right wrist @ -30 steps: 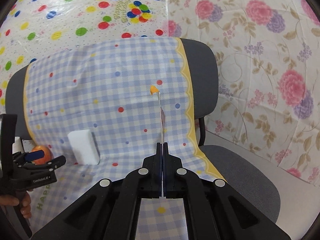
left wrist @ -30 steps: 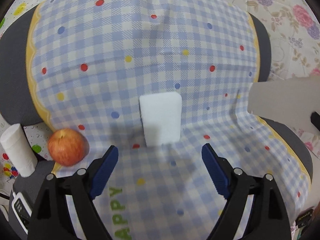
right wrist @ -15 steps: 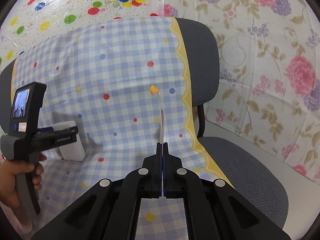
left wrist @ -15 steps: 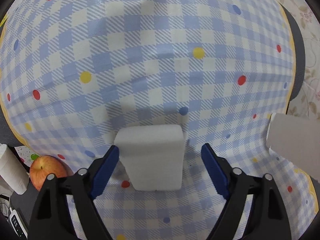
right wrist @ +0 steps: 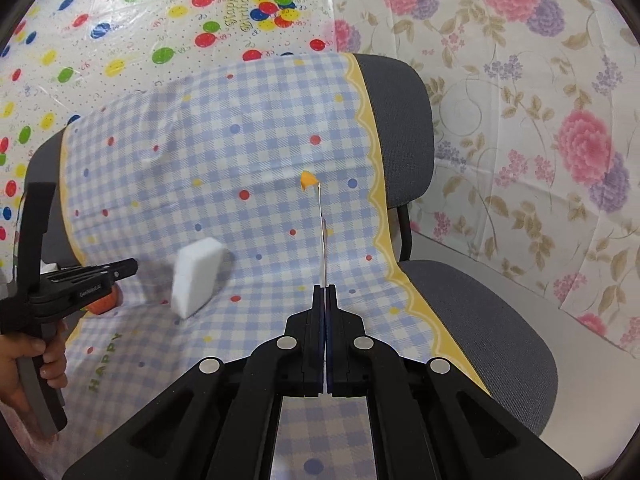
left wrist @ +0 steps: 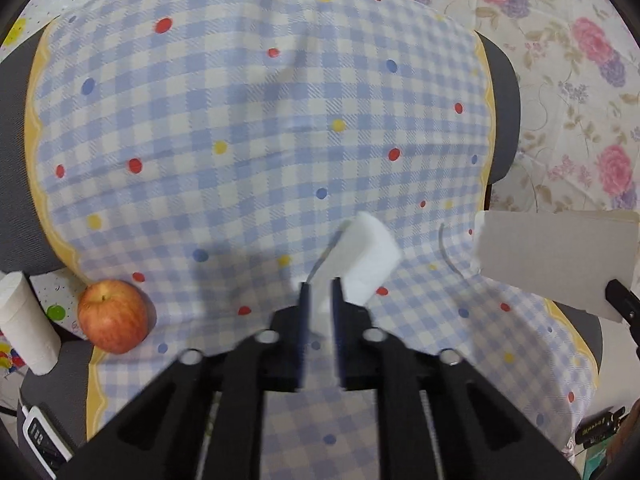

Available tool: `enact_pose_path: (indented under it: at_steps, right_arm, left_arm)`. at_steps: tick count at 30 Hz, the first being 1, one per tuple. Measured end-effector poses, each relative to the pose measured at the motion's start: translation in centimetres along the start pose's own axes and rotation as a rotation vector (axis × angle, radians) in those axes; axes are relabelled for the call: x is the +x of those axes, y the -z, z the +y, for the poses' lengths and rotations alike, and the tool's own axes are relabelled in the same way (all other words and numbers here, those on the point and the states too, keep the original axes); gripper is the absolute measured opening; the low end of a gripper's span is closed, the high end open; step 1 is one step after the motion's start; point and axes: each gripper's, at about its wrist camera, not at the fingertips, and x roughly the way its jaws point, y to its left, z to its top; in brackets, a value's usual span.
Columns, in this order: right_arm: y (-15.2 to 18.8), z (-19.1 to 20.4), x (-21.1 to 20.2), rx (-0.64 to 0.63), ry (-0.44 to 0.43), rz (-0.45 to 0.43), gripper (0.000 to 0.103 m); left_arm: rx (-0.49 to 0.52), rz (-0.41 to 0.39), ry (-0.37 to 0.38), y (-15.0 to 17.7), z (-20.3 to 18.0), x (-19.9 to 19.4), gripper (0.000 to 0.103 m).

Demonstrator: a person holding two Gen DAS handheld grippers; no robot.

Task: Collect trash
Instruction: 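Grasp the white sponge block with the left tool and lift it, then carry the sponge and red card over the pink bin with both tools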

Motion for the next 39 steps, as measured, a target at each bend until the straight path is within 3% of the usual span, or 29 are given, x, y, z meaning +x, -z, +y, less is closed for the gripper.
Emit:
enact_pose_path:
  at_steps: [1,2,9,14,18,22,27,29,31,32,33,36,37,39]
  right_arm:
    - [0.1,0.2,-0.4,-0.006,-0.002,0.0,0.001]
    - [0.2,0.4,-0.5,-0.011,-0.003,0.0,0.001]
    - [0.4,0.2,0.0,0.002,0.001,0.011,0.001]
    - [0.6,-0.3,1.4,0.014,0.001,0.034,0.001]
    - [0.6,-1.1,2.4,0.029,0.009,0.04,0.001]
    - [0.6,-1.9,3.1,0.044,0.011,0.045,0.001]
    - [0.6,-2.5,3.4,0.053,0.008,0.05,0.001]
    - [0.7,-2.7,3.4,0.055,0.008,0.053,0.001]
    - [0.8,-2.9,3.3,0.056,0.009,0.054,0.001]
    - [0.9,-2.9,3.2,0.058,0.01,0.055,0.001]
    - [1.0,-2.9,3.2,0.06,0.011,0.057,0.001]
    - [1.2,-2.8,2.9,0.066,0.009,0.059,0.001]
    - [1.3,-2.6,2.7,0.063,0.009,0.058,0.001]
    - [1.3,-2.4,2.3,0.059,0.005,0.057,0.001]
  left_arm:
    - [-0.01,-0.004,-0.003,0.0,0.2,0.0,0.066]
    - [-0.022,-0.017,-0.011,0.1,0.1,-0.1,0.076]
    - [0.075,0.037,0.012,1.5,-1.6,2.3,0.079]
    - [0.078,0.087,0.082,1.8,-3.4,5.1,0.087]
    - [0.109,0.118,0.098,1.7,-5.9,6.7,0.09]
    - [0.103,0.127,0.067,1.2,-7.7,7.8,0.09]
    - [0.103,0.205,-0.048,0.9,-8.9,10.5,0.089]
    - [0.102,0.224,-0.078,1.2,-9.0,11.0,0.083]
    - [0.077,0.211,-0.059,1.2,-8.6,10.6,0.077]
    - [0.067,0.204,-0.043,1.2,-8.4,10.2,0.055]
    - [0.067,0.207,-0.025,1.4,-8.2,10.0,0.039]
    - [0.056,0.208,0.031,1.9,-7.6,9.1,0.034]
    - [0.056,0.194,0.047,2.0,-7.4,8.5,0.022]
    - [0.056,0.17,0.081,2.2,-7.0,7.1,0.022]
